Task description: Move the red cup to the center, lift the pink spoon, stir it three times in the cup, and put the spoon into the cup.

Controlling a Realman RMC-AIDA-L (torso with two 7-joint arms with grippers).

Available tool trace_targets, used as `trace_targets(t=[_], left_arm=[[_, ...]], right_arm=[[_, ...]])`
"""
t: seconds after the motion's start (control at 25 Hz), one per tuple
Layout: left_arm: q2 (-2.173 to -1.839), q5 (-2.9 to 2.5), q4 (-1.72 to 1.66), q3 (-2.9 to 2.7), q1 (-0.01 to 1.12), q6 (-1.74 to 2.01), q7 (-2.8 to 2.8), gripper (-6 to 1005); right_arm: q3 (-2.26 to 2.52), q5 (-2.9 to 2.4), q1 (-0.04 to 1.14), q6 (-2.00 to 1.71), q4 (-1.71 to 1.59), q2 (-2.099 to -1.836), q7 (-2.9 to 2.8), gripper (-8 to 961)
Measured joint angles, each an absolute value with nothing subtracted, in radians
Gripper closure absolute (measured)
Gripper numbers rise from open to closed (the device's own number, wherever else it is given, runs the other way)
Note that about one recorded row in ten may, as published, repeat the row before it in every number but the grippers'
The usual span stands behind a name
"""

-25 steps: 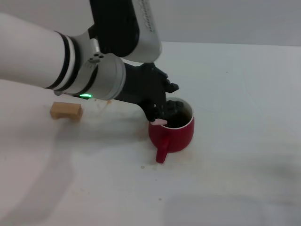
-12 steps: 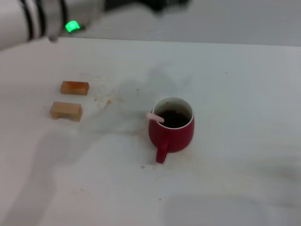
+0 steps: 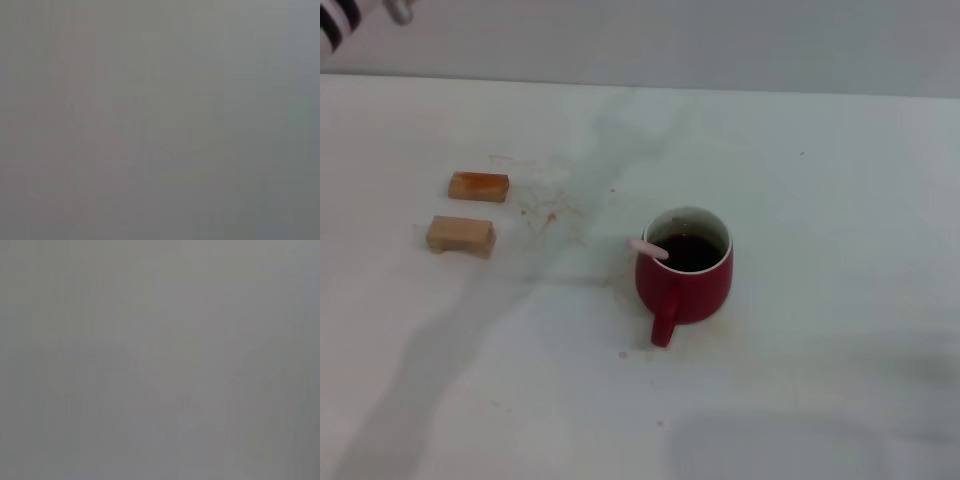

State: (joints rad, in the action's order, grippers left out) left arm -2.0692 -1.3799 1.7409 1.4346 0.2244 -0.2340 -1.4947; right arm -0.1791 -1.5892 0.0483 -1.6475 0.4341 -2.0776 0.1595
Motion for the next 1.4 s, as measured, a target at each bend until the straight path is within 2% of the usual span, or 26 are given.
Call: trace_targets(t=[0.2, 0.4, 0.68, 0.76, 0.88, 1.08, 1.28, 1.4], left_arm=[[-2.071, -1.367, 1.757, 1.417, 0.267, -0.135, -1.588, 185], [-2.067, -1.717, 1.751, 1.208, 0.319, 0.299, -1.656, 185], [-2.061, -2.212, 1.585, 1.013, 0.289, 0.734, -1.103, 185], [-2.061, -2.417, 1.414, 1.008, 0.278, 0.879, -0.755, 185], [-2.065, -2.514, 1.230, 1.017, 0.274, 0.945, -0.538, 185], [-2.066, -2.511, 0.862, 1.040, 0.288, 1.004, -0.396, 185], [-2.064, -2.502, 0.482, 1.097, 0.340, 1.178, 0.056, 185], [-2.065, -2.503, 0.449, 1.115, 0.343, 1.193, 0.106, 185]], right_arm=[[-0.172, -1.589, 0.055, -1.648, 0.434, -2.076, 0.159, 953], [-0.170, -1.589, 0.056, -1.649, 0.427, -2.074, 0.159, 953], [-0.170, -1.587, 0.052, -1.640, 0.418, -2.076, 0.159, 953], [-0.170, -1.587, 0.051, -1.642, 0.417, -2.076, 0.159, 953], [-0.170, -1.586, 0.043, -1.666, 0.407, -2.078, 0.159, 953], [-0.180, -1.582, 0.032, -1.702, 0.397, -2.081, 0.160, 953], [-0.177, -1.581, 0.034, -1.725, 0.396, -2.081, 0.159, 953], [-0.173, -1.581, 0.038, -1.728, 0.396, -2.081, 0.159, 953]])
